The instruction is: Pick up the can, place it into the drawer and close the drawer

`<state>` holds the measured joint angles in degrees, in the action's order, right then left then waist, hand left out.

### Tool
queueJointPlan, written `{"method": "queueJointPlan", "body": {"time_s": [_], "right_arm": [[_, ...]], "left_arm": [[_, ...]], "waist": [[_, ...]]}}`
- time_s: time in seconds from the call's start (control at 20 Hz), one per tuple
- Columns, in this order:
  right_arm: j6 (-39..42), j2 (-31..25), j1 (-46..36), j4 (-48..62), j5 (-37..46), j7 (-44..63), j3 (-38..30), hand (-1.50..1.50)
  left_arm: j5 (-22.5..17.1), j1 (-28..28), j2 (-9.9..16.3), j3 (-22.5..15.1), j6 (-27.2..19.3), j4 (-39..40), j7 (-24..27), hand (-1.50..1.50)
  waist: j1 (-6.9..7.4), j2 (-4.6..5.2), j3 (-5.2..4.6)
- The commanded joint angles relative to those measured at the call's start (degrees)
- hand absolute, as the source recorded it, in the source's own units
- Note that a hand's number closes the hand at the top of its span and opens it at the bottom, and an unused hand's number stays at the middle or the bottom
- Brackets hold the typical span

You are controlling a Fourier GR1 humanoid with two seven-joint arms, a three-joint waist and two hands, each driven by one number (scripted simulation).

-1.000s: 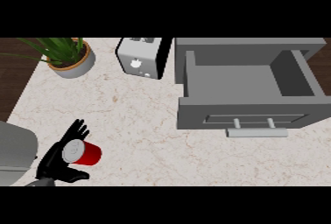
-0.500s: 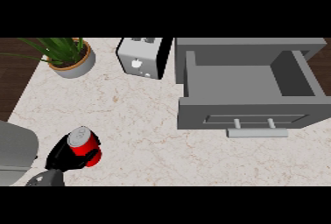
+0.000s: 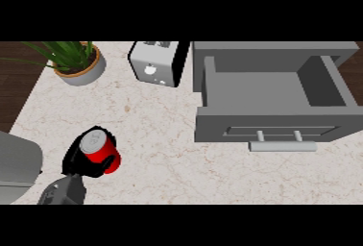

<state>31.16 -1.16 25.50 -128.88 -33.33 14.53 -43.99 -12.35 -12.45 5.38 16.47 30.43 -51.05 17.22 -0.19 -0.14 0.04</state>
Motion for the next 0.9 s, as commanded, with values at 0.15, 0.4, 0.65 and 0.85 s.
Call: {"method": "queueJointPlan", "body": {"time_s": [0.15,0.4,0.65,0.85], "right_arm": [[-2.3,1.1,0.4,-2.9,-0.2,0.8,1.2,-1.50],[-0.1,0.7,0.4,-0.8,-0.2,-0.1,-0.4,-1.50],[-5.0,1.1,2.0,-6.3,-0.5,3.8,3.7,-1.50],[-1.9,0.4,0.7,-2.1,-1.3,0.3,0.9,-1.50]], "left_arm": [[-5.1,-3.7,-5.3,-4.8,-20.3,-4.1,1.5,1.50],[-7.8,-3.1,-5.3,-11.2,-29.4,-18.8,-6.9,1.50],[-3.4,-6.5,-5.3,-12.4,-34.5,-26.0,-13.7,1.50],[-3.1,-9.3,-5.4,-17.9,-42.5,-33.1,-20.0,1.50]], "waist": [[-0.35,0.02,-0.03],[0.03,-0.14,0.00],[0.13,-0.10,-0.02],[-0.14,-0.08,-0.01]]}}
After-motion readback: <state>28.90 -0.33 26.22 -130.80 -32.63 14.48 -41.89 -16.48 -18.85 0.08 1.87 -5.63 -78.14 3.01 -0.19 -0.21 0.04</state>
